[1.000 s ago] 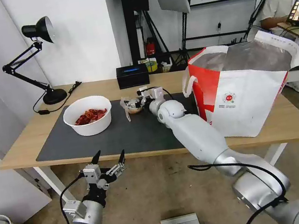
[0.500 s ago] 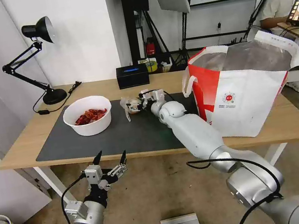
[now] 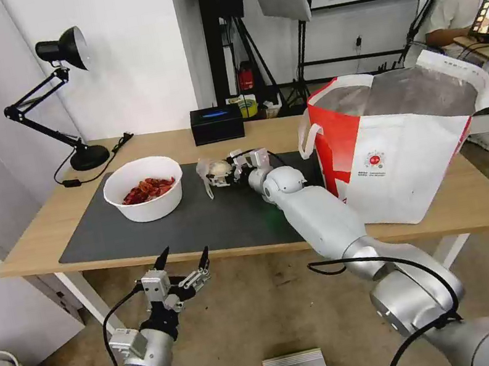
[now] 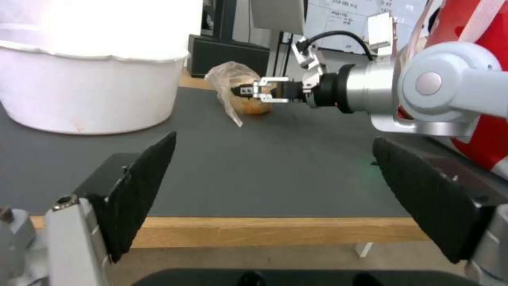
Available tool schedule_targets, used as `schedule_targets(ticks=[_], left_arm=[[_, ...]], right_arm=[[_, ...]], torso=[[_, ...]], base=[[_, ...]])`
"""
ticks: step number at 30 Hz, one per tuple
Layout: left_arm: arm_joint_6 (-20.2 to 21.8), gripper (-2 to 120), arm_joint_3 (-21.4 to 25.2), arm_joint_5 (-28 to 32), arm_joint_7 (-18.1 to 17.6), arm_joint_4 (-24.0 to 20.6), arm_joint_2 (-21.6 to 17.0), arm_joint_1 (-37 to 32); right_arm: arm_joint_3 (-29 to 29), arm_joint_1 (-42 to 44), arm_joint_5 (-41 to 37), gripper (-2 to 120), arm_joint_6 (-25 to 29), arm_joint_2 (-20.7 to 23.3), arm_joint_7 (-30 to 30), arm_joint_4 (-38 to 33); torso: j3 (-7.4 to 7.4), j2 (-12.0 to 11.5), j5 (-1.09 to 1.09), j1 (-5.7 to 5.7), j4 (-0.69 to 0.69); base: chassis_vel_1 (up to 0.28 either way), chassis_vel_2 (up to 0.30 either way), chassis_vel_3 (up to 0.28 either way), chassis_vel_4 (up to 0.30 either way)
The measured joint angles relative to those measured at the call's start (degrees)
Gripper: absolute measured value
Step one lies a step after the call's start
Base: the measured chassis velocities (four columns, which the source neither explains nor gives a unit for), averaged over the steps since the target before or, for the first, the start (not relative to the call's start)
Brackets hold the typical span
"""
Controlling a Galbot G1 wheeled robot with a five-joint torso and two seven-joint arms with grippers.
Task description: Pick up the trash from the table and place it into the takeout bag.
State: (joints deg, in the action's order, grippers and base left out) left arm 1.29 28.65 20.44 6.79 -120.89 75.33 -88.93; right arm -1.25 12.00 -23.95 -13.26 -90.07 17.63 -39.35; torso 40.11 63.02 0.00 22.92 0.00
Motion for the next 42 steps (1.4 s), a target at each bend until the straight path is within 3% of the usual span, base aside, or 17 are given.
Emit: schedule_targets(ticks=[13, 19, 22, 29, 31, 32, 34, 39, 42], left_arm=[[-0.1, 100, -0.6, -0.4, 0.0, 0.1, 0.1, 0.0], [-0.1, 100, -0.7, -0.6, 0.0, 0.1, 0.2, -0.1], [-0.2, 100, -0.8, -0.7, 0.0, 0.2, 0.2, -0.1], [-0.3, 100, -1.2, -0.7, -0.1, 0.5, 0.4, 0.1], [-0.3, 100, -1.2, -0.7, -0.1, 0.5, 0.4, 0.1], [-0.3, 100, -1.3, -0.8, -0.1, 0.5, 0.4, 0.1], [-0.3, 100, -1.2, -0.8, -0.1, 0.5, 0.4, 0.1], [-0.3, 100, -0.9, -0.8, -0.1, 0.5, 0.4, 0.0], [-0.4, 100, -0.7, -0.7, -0.2, 0.4, 0.3, 0.0]], right_arm=[[0.9, 0.2, 2.4, 100, 1.7, 0.0, 2.3, 1.2], [1.0, 0.5, 2.4, 84, 1.8, 0.0, 2.4, 1.1], [1.2, 0.7, 2.3, 67, 1.8, 0.0, 2.4, 0.9], [1.3, 1.0, 2.2, 43, 1.7, 0.1, 2.4, 0.6], [1.3, 1.0, 2.2, 42, 1.7, 0.1, 2.4, 0.5], [1.4, 1.2, 2.2, 32, 1.7, 0.1, 2.4, 0.3], [1.4, 1.5, 2.2, 22, 1.6, 0.1, 2.3, -0.1], [1.8, 2.3, 2.2, 10, 1.2, 0.2, 1.4, -1.6], [1.7, 4.3, 1.9, 4, 0.2, 1.4, -0.7, -6.2]], torso=[[0.0, 0.0, 0.0, 0.0, 0.0], [0.0, 0.0, 0.0, 0.0, 0.0], [0.0, 0.0, 0.0, 0.0, 0.0], [0.0, 0.0, 0.0, 0.0, 0.0], [0.0, 0.0, 0.0, 0.0, 0.0], [0.0, 0.0, 0.0, 0.0, 0.0], [0.0, 0.0, 0.0, 0.0, 0.0], [0.0, 0.0, 0.0, 0.0, 0.0], [0.0, 0.0, 0.0, 0.0, 0.01]], base=[[0.0, 0.0, 0.0, 0.0], [0.0, 0.0, 0.0, 0.0], [0.0, 0.0, 0.0, 0.0], [0.0, 0.0, 0.0, 0.0], [0.0, 0.0, 0.0, 0.0], [0.0, 0.0, 0.0, 0.0], [0.0, 0.0, 0.0, 0.0], [0.0, 0.0, 0.0, 0.0], [0.0, 0.0, 0.0, 0.0]])
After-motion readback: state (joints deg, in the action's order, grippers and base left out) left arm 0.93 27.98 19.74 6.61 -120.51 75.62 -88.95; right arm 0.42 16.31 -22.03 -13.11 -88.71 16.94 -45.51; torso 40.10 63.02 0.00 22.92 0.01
